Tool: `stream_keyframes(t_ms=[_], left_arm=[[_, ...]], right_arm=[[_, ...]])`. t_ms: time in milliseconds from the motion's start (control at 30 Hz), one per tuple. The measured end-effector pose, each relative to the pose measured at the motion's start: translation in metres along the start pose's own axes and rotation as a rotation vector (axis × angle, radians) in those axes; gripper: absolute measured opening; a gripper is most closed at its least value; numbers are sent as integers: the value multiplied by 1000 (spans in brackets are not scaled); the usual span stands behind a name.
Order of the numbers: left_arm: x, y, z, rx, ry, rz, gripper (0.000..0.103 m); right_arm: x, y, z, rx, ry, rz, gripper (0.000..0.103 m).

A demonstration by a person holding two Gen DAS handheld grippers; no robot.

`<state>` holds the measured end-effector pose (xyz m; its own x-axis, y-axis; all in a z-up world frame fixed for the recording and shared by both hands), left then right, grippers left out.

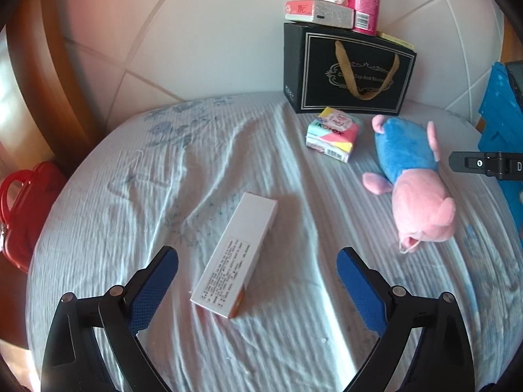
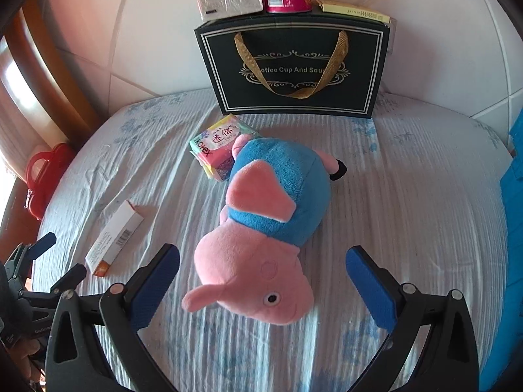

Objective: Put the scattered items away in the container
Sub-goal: 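Grasp the white medicine box with the left tool while the right tool grasps the pig plush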

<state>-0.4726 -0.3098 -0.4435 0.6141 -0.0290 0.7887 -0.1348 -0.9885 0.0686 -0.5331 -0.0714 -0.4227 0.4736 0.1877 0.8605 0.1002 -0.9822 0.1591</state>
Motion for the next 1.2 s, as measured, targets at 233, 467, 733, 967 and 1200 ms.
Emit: stream_keyframes(t_ms=[233,467,733,967,1200], left_arm=[[-50,21,9,12,37,-16,99],[-80,21,21,-8,79,19,81],[-78,5,28,-21,85,68,47],[-66,3,30,-2,81,76,42],[-35,-2,22,7,49,77,40]], right_arm=[[-52,-4,-3,-15,40,46,103],[-75,3,2,-25,53,47,103],[-84,16,2,5,77,52,90],[-66,18,4,24,52,46,71],[-35,20,17,26,42,34,70]])
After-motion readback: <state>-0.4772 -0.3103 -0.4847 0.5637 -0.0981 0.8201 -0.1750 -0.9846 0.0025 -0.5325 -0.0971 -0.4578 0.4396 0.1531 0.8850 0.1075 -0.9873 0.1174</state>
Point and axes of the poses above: each gripper's, at about its wrist camera, not at the fingertips, and x roughly against the way its jaws point, y to its left, z to its underside, the point moved 10 cm from there along -x, roughly the way its jaws point, and after that the axes turned 4 degrees about -x, right-handed, at the moved point
